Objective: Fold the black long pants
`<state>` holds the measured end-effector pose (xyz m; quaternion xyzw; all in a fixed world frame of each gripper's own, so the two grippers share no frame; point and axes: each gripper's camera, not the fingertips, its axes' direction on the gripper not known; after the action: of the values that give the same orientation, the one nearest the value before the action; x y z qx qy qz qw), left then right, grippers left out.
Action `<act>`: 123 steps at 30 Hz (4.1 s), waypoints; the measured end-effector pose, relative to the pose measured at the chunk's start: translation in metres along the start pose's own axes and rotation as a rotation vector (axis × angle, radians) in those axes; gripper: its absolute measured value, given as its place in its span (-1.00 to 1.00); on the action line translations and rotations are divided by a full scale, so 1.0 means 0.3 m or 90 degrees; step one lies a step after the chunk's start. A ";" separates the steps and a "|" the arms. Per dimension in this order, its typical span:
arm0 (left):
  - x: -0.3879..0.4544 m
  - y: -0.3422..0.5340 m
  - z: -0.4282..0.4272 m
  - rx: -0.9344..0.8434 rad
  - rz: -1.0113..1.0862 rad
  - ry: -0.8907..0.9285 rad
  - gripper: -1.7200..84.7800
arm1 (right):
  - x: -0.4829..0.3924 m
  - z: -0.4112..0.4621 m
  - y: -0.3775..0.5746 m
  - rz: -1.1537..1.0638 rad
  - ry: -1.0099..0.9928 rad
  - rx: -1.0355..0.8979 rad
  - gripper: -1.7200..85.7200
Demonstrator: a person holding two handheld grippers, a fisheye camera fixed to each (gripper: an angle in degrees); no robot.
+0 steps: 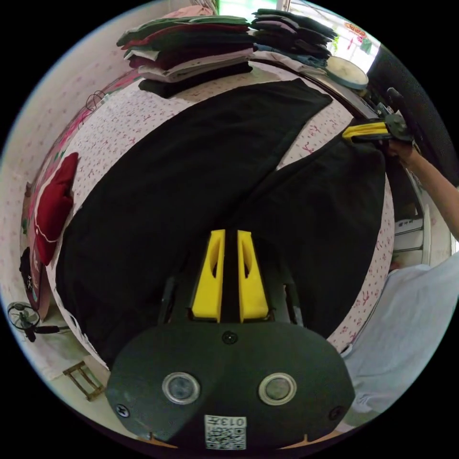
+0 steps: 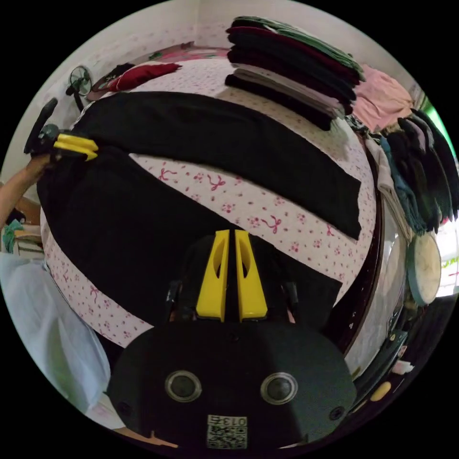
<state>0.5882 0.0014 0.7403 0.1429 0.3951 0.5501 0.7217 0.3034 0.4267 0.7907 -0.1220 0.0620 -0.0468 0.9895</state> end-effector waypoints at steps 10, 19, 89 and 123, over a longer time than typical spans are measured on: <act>-0.074 0.085 -0.073 0.054 -0.073 0.015 -0.96 | 0.084 -0.110 -0.025 0.108 0.009 0.093 -0.96; 0.114 0.292 -0.087 0.047 -0.043 -0.022 -0.96 | -0.315 -0.107 -0.052 -0.099 -0.119 0.108 -0.96; -1.011 0.028 -0.417 0.025 -0.258 -0.153 -0.97 | 0.598 0.056 -1.063 0.091 0.024 0.017 -0.96; -1.270 -0.248 -0.342 -0.202 0.005 -0.090 -0.87 | 0.774 0.100 -1.363 -0.134 -0.046 -0.142 -0.89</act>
<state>0.5327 -0.3939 0.7836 0.0671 0.2506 0.5973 0.7589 0.5052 0.0139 0.8947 -0.2389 0.0180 -0.1389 0.9609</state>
